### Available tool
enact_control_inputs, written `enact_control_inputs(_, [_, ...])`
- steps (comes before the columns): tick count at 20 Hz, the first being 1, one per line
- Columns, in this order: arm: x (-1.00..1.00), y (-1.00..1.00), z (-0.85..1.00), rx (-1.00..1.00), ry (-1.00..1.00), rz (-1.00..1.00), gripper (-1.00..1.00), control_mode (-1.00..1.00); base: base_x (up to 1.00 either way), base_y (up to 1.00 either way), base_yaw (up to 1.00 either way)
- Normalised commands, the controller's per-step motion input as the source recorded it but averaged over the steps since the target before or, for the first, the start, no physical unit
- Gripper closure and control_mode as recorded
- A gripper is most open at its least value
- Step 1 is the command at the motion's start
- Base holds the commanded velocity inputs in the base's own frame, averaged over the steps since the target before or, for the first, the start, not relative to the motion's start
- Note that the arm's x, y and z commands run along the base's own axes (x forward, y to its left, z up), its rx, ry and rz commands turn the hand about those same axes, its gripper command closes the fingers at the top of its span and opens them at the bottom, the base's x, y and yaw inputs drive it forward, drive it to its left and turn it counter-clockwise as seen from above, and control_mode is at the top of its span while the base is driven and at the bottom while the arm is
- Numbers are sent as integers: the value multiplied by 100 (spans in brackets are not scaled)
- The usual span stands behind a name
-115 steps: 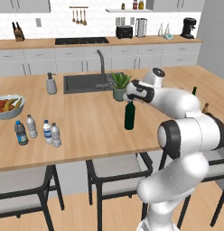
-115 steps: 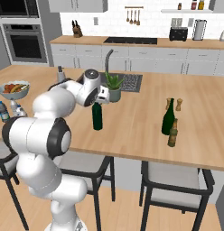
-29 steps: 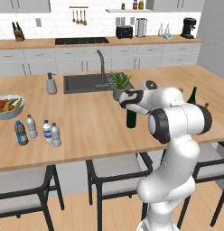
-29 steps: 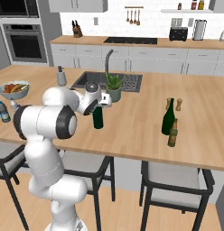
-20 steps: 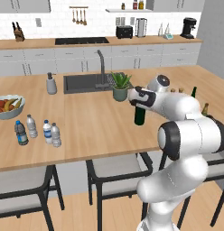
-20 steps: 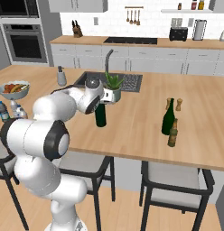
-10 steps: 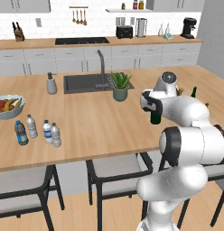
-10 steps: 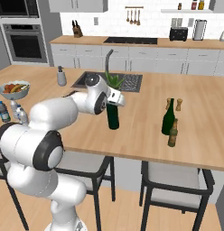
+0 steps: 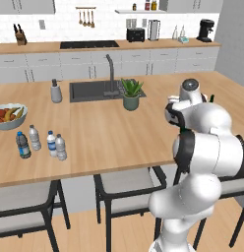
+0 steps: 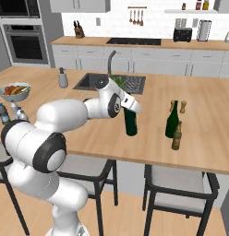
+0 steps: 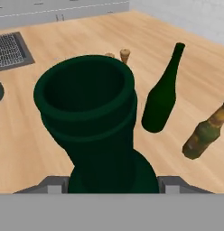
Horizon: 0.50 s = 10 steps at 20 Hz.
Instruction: Move the plastic bottles in the middle to the plastics group, and the glass bottles in the middle to the glass group.
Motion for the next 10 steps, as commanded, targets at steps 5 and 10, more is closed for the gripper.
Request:
enact_control_inputs(5, [-2, -60, -2, 0, 0, -18, 100, -100, 0, 0, 0])
enact_control_inputs(10, [0, -41, -16, 2, 0, -12, 100, -100, 0, 0, 0])
